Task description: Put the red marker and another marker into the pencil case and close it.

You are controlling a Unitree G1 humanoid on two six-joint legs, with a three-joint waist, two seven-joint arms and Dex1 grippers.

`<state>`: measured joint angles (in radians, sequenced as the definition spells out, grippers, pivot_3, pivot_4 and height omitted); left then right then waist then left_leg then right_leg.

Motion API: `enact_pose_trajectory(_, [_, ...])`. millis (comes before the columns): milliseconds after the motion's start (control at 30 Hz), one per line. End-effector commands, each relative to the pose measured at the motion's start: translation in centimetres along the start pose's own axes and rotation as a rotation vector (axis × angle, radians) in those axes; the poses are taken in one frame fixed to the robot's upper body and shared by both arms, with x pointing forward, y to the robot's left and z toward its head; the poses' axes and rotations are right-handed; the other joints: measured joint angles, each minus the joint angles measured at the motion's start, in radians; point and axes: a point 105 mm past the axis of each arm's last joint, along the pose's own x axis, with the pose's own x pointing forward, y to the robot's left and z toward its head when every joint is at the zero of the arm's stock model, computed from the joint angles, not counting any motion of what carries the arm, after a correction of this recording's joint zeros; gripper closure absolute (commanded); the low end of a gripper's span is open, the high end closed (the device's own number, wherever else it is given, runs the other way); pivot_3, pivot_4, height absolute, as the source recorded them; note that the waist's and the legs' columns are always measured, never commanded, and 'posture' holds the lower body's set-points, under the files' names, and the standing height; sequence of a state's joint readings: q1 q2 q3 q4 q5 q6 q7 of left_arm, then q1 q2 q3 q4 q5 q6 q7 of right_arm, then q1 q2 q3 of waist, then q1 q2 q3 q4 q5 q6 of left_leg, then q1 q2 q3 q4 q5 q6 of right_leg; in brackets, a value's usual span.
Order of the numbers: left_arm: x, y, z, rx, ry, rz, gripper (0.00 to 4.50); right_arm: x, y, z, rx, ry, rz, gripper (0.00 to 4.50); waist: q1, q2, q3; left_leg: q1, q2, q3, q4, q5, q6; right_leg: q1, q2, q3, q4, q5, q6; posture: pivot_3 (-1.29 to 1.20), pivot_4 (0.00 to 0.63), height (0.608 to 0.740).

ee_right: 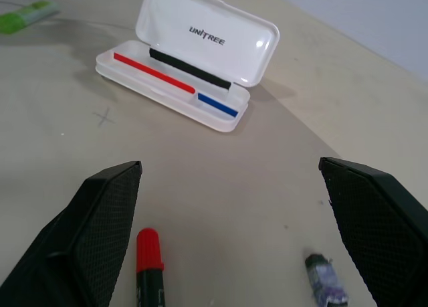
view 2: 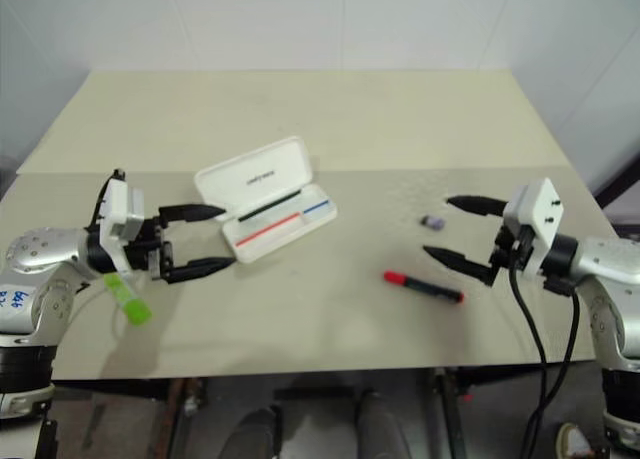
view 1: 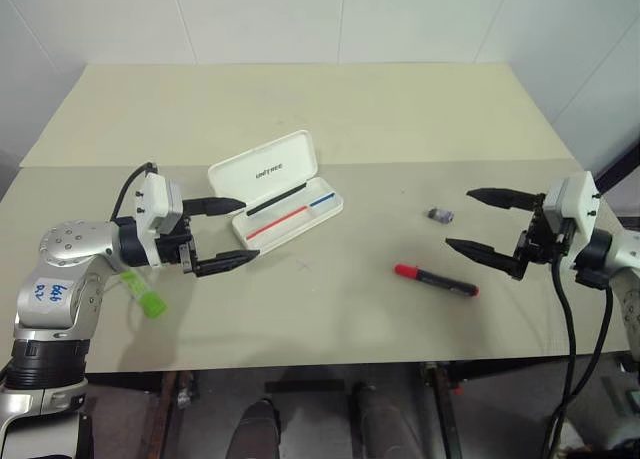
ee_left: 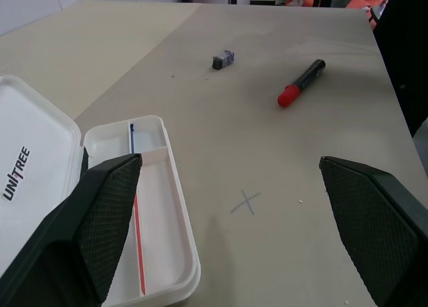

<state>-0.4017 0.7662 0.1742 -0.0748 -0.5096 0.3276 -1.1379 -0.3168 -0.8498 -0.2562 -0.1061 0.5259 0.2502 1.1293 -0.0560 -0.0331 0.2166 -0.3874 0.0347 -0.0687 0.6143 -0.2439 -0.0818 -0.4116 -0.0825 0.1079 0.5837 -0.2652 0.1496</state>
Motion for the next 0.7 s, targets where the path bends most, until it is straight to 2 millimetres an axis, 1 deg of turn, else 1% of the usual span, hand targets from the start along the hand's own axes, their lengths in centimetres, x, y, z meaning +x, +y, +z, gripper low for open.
enact_pose_trajectory(33, [0.1,0.1,1.1,0.047,-0.011,-0.013,0.03,0.1,-0.1,1.0,-0.047,-0.01,0.039,0.0,0.0,0.0,0.0,0.0,0.0,0.0,0.0,0.0,0.0,0.0,0.0,0.0,0.0,0.0,0.0,0.0,0.15,0.74])
enact_pose_trajectory(267, [0.2,0.4,1.0,0.066,-0.01,0.006,0.03,0.1,0.1,0.6,-0.043,0.006,0.067,0.0,0.003,0.0,0.0,0.0,0.0,0.0,0.0,0.0,0.0,0.0,0.0,0.0,0.0,0.0,0.001,0.0,0.15,0.74])
enact_pose_trajectory(400, [0.7,0.1,0.2,0.059,0.016,0.029,0.03,0.9,0.2,0.6,-0.042,-0.01,0.078,0.0,0.001,0.0,0.0,0.0,0.0,0.0,0.0,0.0,0.0,0.0,0.0,0.0,0.001,0.001,0.002,0.0,0.15,0.74])
enact_pose_trajectory(500, [0.8,-0.3,-0.7,0.001,0.032,0.043,0.03,1.7,0.7,0.7,-0.043,-0.031,0.089,0.0,-0.002,0.0,0.0,0.001,0.0,0.0,0.0,0.0,0.0,0.0,0.0,0.0,0.002,0.001,0.002,0.0,0.15,0.74])
enact_pose_trajectory(600, [1.2,0.0,-2.0,0.005,0.078,0.091,0.62,2.5,0.9,1.2,-0.049,-0.067,0.088,0.0,0.0,0.0,0.0,0.001,0.0,0.0,0.0,0.0,0.0,-0.001,0.0,0.0,0.002,0.001,0.003,0.0,0.15,0.74])
enact_pose_trajectory(667, [1.1,0.2,-2.6,0.009,0.094,0.124,1.26,3.1,1.3,1.4,-0.053,-0.08,0.09,0.0,0.001,0.0,0.0,0.0,0.0,0.0,0.0,0.0,0.0,0.0,0.0,0.0,0.002,0.002,0.003,0.0,0.15,0.74])
enact_pose_trajectory(700, [1.5,0.3,-2.6,0.006,0.095,0.148,1.26,3.2,1.3,1.4,-0.056,-0.086,0.089,0.0,0.002,0.0,0.0,0.0,0.0,0.0,0.0,0.0,0.0,0.0,0.0,0.0,0.002,0.002,0.003,0.0,0.15,0.74])
